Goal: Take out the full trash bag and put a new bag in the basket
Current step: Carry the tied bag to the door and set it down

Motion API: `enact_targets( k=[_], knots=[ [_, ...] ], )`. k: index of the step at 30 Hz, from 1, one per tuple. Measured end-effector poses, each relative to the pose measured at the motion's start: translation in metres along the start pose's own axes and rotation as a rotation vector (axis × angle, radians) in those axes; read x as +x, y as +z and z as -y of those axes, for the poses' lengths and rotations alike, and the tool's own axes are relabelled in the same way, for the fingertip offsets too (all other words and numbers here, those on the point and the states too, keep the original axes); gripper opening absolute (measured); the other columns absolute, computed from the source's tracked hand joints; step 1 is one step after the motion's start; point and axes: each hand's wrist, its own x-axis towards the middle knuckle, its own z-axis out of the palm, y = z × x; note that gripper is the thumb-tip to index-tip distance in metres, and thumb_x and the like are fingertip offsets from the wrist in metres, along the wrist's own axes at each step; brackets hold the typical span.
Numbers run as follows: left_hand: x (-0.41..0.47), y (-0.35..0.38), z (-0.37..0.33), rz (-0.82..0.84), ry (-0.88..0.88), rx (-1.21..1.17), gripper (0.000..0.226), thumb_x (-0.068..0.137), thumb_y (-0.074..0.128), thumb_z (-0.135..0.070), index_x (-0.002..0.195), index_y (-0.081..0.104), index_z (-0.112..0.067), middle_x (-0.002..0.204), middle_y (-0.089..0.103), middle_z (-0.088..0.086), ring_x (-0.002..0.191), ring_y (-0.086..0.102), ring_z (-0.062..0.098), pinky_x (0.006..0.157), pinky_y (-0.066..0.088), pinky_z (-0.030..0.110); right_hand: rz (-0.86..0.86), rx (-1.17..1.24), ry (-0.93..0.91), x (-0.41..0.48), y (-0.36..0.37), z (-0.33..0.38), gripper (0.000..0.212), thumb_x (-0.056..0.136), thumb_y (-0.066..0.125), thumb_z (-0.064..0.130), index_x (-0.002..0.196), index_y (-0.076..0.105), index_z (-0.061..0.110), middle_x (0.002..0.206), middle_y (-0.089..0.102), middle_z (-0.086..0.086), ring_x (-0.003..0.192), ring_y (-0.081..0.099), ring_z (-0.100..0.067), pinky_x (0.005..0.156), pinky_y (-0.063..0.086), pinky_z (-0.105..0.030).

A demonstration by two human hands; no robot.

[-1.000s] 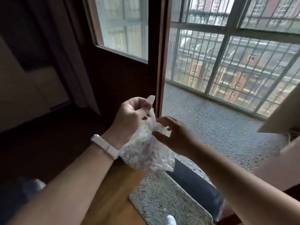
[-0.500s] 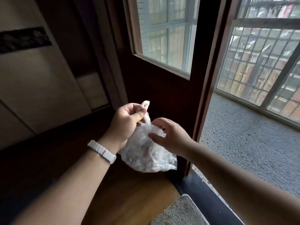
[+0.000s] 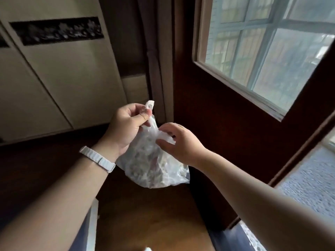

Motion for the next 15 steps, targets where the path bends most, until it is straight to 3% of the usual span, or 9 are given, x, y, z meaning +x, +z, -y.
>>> enact_targets(
  k=[7,15],
  knots=[
    [0.1,-0.093,0.053,-0.064,-0.032,-0.101,0.011,0.089,0.066,-0.017,0.077,0.065,-0.017,0.069,0.062,0.004,0.056,0.057,0.006,0.05,0.042,0.013,0.064,0.01,-0.024,0.125,0.082,-0.02,0.03,0.078,0.06,0.053,0.104,0.056,0.039,0.096,0.058,0.02,0.092,0.053,0.007,0.074,0.04,-0.005],
    [0.219,-0.205,0.079,-0.051,-0.048,-0.134,0.013,0.081,0.068,-0.022,0.068,0.067,-0.025,0.06,0.063,-0.005,0.055,0.056,0.004,0.05,0.041,0.013,0.122,-0.022,-0.029,0.268,0.162,-0.013,0.034,0.079,0.061,0.052,0.109,0.055,0.037,0.101,0.057,0.02,0.094,0.054,0.001,0.081,0.05,-0.025]
  ],
)
